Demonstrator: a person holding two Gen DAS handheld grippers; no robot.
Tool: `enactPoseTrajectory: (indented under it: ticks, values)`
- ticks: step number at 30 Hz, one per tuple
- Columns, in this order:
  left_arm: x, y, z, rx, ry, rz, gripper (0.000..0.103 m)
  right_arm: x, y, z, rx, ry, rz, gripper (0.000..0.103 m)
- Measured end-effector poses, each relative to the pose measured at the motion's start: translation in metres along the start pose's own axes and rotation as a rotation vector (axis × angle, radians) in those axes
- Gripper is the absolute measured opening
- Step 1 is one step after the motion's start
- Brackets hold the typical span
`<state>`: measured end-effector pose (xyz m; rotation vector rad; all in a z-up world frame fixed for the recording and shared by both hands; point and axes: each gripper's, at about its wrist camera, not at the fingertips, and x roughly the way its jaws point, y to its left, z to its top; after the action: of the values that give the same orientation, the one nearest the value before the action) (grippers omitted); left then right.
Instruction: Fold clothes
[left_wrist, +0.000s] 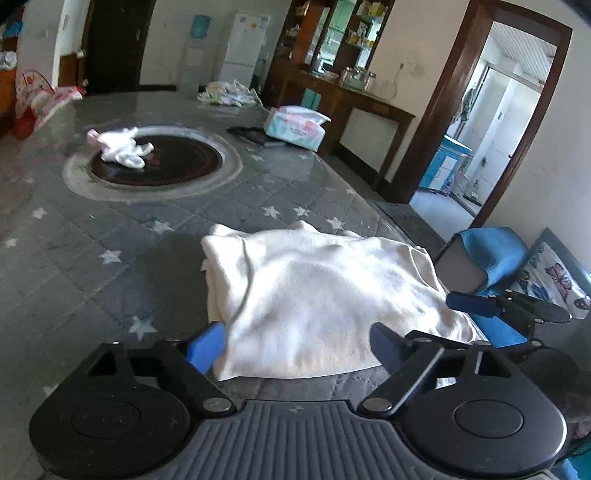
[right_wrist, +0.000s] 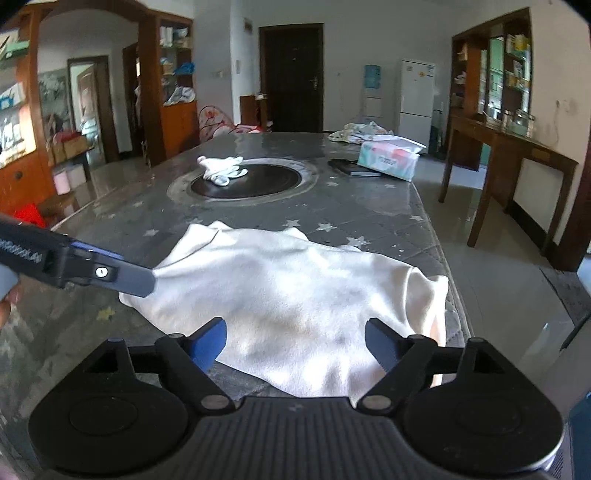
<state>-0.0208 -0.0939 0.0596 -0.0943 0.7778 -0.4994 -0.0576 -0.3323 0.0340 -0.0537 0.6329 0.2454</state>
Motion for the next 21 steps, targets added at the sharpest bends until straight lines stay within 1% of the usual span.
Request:
enactPoseTrajectory:
  ticks: [1,2,4,5,7,13,18,21]
  values:
    - [-0.003,-0.001,-0.001,0.007,-0.008,0.009,0.094,-0.002,0.000,-0.001,0.008,-0.007,-0.008,0.091]
    - [-0.006,-0.003,-0.002,0.013,-0.017,0.015,0.096,-0.005,0.000,-0.002,0.015,-0.013,-0.015,0.092]
    - [-0.013,-0.005,-0.006,0.020,-0.032,0.018,0.103,-0.008,0.001,-0.003,0.027,-0.019,-0.018,0.093]
    - [-0.016,-0.006,-0.007,0.025,-0.038,0.021,0.103,-0.010,0.001,-0.003,0.035,-0.024,-0.019,0.094]
    - [-0.021,-0.008,-0.010,0.034,-0.049,0.025,0.103,-0.014,0.003,-0.004,0.044,-0.036,-0.033,0.103]
    - [-0.034,-0.011,-0.018,0.058,-0.079,0.036,0.103,-0.024,0.008,-0.005,0.059,-0.065,-0.055,0.103]
    - [-0.044,-0.014,-0.024,0.067,-0.108,0.059,0.103,-0.032,0.009,-0.007,0.111,-0.081,-0.035,0.103]
    - [-0.048,-0.016,-0.027,0.071,-0.108,0.058,0.103,-0.036,0.009,-0.009,0.147,-0.091,-0.018,0.103]
